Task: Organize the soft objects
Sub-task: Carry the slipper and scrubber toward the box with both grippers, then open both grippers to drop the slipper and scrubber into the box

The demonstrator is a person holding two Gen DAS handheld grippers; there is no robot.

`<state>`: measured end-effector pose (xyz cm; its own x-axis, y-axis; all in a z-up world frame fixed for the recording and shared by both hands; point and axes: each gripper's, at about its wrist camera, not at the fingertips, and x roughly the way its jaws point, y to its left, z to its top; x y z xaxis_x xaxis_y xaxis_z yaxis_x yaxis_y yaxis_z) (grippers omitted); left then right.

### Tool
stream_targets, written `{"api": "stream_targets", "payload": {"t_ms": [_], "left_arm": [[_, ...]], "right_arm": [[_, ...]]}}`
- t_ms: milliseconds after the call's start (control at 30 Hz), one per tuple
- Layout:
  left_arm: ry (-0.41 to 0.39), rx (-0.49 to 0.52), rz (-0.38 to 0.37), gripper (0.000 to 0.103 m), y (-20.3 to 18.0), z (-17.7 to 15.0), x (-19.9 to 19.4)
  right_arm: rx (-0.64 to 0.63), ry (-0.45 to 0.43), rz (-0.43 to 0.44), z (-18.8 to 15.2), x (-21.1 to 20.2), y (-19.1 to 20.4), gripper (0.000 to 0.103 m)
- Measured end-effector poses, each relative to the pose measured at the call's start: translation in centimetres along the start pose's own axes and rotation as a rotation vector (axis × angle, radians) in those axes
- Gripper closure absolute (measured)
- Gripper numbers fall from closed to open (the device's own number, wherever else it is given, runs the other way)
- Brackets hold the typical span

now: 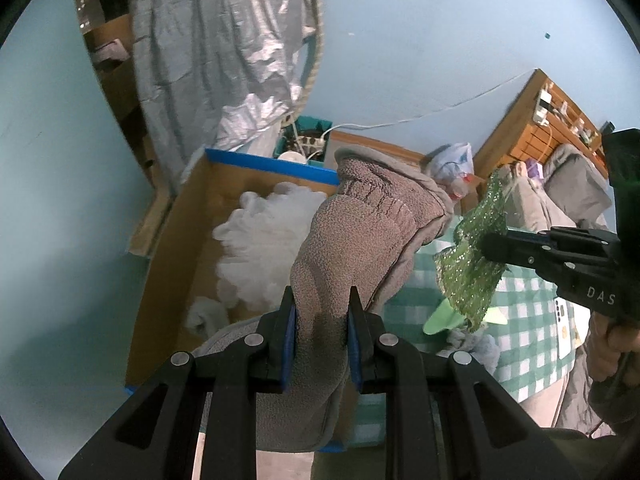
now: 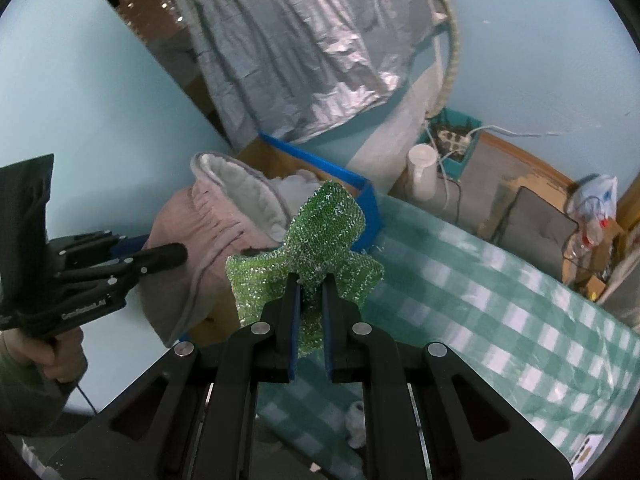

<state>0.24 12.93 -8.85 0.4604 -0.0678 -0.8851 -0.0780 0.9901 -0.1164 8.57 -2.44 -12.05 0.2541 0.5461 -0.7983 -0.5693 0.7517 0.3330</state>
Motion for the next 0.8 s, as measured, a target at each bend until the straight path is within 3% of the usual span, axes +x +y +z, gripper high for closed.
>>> {"api": "stream_targets", "payload": {"t_ms": [467,800], "left_arm": [[0.040,-0.077,0.039,0.081,5.4,-1.0,2.8],[0.049,-0.120,0.027,0.081,8.2,-0.8,5.0]], "right_arm": [[-0.111,0.100,0.058,1.8,6.3,5.7,0.095],[-0.105,0.182,0.090,1.7,10.5,7.5,0.095]]}}
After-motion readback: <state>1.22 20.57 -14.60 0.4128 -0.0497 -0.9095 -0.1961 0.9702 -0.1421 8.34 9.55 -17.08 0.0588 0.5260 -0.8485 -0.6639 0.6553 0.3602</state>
